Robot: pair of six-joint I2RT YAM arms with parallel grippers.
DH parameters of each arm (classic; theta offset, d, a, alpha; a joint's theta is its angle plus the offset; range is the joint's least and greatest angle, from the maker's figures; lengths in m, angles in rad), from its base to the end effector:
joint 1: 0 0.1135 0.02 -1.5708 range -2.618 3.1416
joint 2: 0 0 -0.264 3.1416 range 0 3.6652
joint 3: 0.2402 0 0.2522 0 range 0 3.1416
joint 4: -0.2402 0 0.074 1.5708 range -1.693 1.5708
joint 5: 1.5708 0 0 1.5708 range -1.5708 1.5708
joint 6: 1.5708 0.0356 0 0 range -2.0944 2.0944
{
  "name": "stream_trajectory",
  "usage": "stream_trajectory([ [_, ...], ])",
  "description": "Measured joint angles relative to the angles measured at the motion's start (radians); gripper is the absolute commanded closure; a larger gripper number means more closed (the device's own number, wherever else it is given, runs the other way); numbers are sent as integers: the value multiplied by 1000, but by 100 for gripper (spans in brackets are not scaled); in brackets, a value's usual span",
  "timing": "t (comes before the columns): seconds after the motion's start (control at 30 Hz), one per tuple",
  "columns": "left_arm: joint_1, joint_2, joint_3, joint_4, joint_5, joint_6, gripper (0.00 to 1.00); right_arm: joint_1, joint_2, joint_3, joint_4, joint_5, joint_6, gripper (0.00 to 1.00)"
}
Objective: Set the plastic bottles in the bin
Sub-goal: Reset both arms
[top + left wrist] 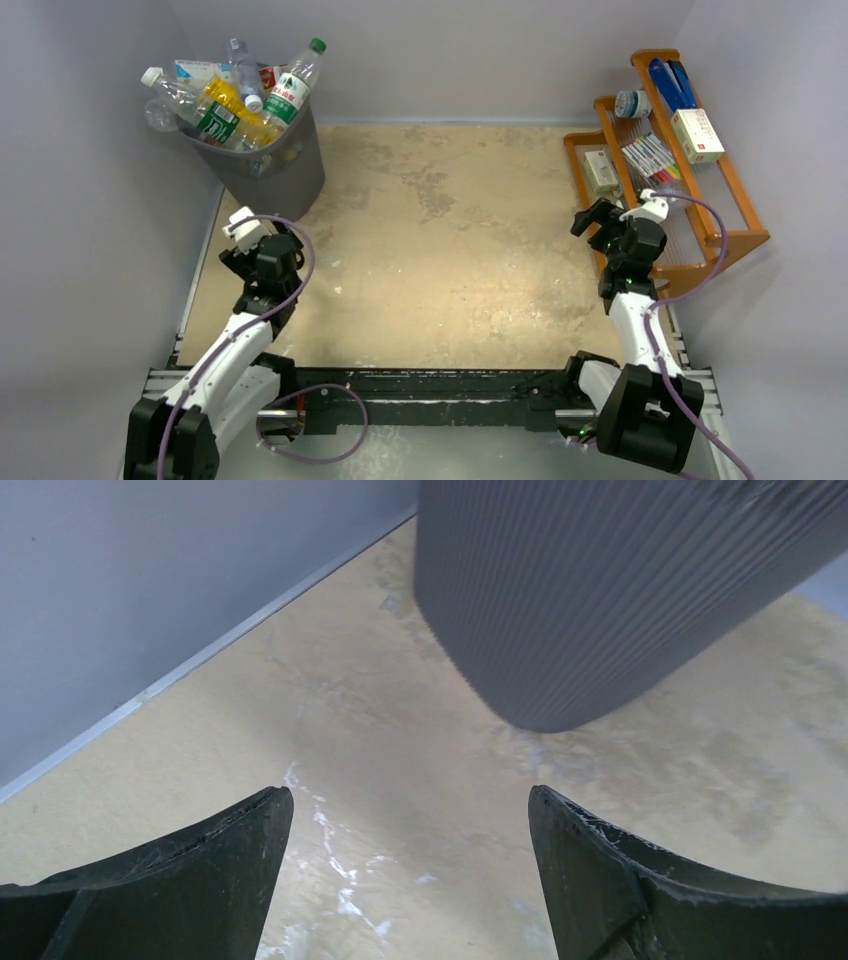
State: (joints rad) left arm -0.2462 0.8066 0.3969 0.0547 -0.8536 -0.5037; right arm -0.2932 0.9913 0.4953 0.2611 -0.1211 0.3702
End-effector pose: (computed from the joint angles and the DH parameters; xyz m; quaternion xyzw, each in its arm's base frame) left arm 0.1784 -0.0172 0.2277 -0.3304 0.7107 0.1258 0.6082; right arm 0.2174 -0.0611 0.2451 0.2198 0.7531 0.0713 0.6160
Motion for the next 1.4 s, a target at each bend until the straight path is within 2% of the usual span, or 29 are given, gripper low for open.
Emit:
stream_trajectory([
  [0.33, 167, 215, -201, 407, 135, 202, 12, 1, 56, -142, 426, 138, -79, 0],
  [0.47, 208, 353, -232, 579, 216, 263, 12, 19, 155, -184, 605, 153, -79, 0],
  [0.67, 233, 484, -215, 718, 293, 281, 12, 87, 338, -185, 804, 238, -113, 0],
  [1.07, 256, 667, -190, 988, 373, 281, 12, 134, 402, -183, 898, 369, -190, 0],
  [1.4, 262, 808, -146, 1086, 499, 312, 11, 176, 528, -114, 950, 419, -261, 0],
])
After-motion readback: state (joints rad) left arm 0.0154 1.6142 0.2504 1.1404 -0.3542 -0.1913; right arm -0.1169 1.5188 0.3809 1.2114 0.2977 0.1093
